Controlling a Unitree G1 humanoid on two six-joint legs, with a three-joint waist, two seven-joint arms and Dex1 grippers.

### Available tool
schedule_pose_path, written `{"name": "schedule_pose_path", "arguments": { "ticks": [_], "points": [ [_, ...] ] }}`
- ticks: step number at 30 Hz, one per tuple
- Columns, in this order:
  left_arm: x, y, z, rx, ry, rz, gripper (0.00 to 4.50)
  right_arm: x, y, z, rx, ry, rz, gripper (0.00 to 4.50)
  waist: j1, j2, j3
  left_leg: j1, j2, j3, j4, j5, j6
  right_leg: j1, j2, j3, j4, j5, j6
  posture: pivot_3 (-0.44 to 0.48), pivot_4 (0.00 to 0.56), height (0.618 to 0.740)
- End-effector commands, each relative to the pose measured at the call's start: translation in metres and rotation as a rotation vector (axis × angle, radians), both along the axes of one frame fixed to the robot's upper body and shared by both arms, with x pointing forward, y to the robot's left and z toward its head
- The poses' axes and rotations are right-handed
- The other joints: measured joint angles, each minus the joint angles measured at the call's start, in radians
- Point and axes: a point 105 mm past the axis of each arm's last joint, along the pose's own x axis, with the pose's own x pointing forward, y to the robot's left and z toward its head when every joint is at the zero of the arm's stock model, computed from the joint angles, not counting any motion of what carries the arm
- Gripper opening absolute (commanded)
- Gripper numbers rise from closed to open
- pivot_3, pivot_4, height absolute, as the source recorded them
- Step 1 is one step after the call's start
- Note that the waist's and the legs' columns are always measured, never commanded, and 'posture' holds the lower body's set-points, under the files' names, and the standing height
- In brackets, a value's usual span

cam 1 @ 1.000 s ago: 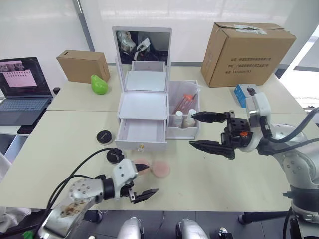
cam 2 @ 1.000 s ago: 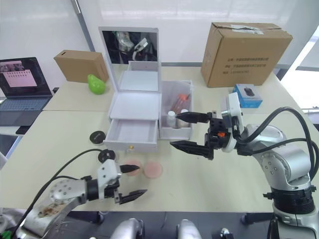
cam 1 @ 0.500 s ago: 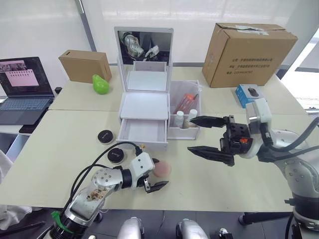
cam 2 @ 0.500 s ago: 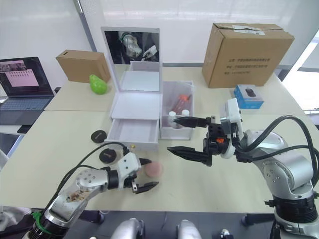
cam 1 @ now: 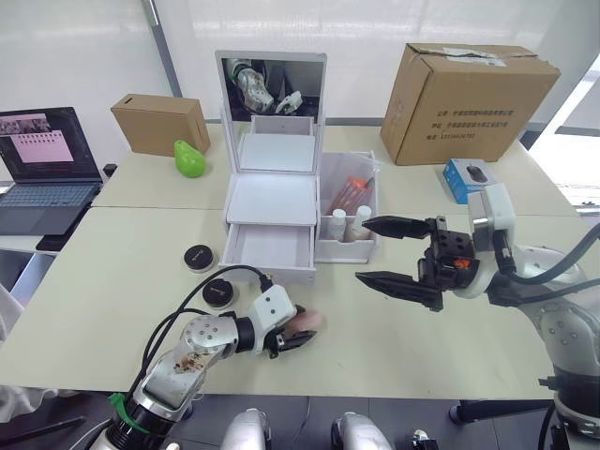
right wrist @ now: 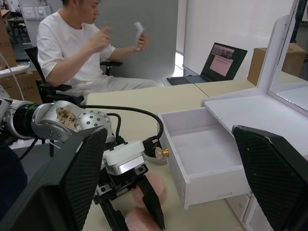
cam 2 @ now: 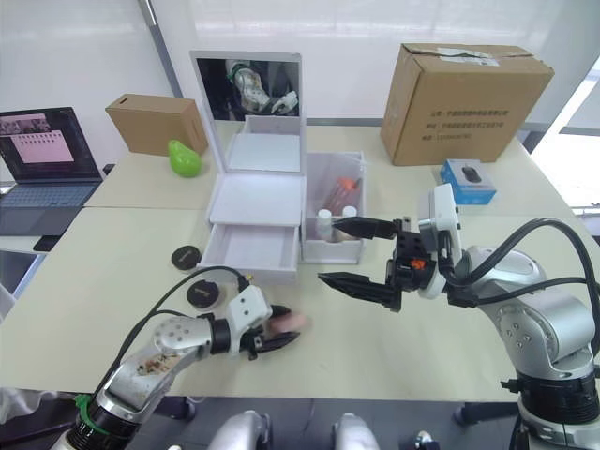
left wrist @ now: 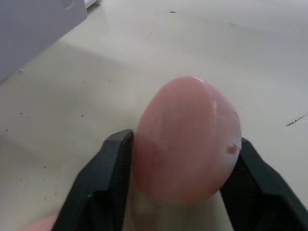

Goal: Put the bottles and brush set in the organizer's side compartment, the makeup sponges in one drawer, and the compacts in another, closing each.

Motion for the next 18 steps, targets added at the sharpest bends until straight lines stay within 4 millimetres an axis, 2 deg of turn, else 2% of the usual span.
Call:
{"name": "schedule_pose_path", "arguments": {
  "ticks": [1, 9, 12, 18],
  "points": [
    [-0.0036, -0.0043, 0.0067, -0.026, -0.02, -0.027, 1.37, -0.0048, 0.0004, 0.0071, 0.004, -0.034, 0.013, 4.5, 0.0, 0.0, 0.0, 0.0, 0.0, 0.0, 0.0, 0.0, 0.0, 0.0, 0.0, 0.0, 0.0, 0.0, 0.0, 0.0, 0.15, 0.74],
    [-0.0062, -0.0024, 0.0112, -0.045, -0.033, -0.038, 1.37, -0.002, 0.0004, 0.0047, -0.011, -0.032, 0.005, 4.5, 0.0, 0.0, 0.0, 0.0, 0.0, -0.001, 0.0, 0.0, 0.0, 0.0, 0.0, 0.0, 0.0, 0.0, 0.0, 0.0, 0.15, 0.74],
    [-0.009, -0.0041, 0.0113, -0.05, -0.036, -0.049, 1.96, -0.0017, 0.0005, 0.0051, -0.011, -0.033, 0.003, 4.5, 0.0, 0.0, 0.0, -0.001, 0.0, -0.001, 0.0, 0.0, 0.0, 0.0, 0.0, 0.0, 0.0, 0.0, 0.0, 0.0, 0.15, 0.74],
    [-0.011, -0.0035, 0.0165, -0.075, -0.04, -0.072, 3.87, -0.0015, 0.0, 0.0056, -0.011, -0.031, -0.005, 4.5, 0.0, 0.0, 0.0, -0.001, 0.0, -0.001, 0.0, 0.0, 0.0, 0.0, 0.0, 0.0, 0.0, 0.0, 0.0, 0.0, 0.15, 0.74]
  ]
}}
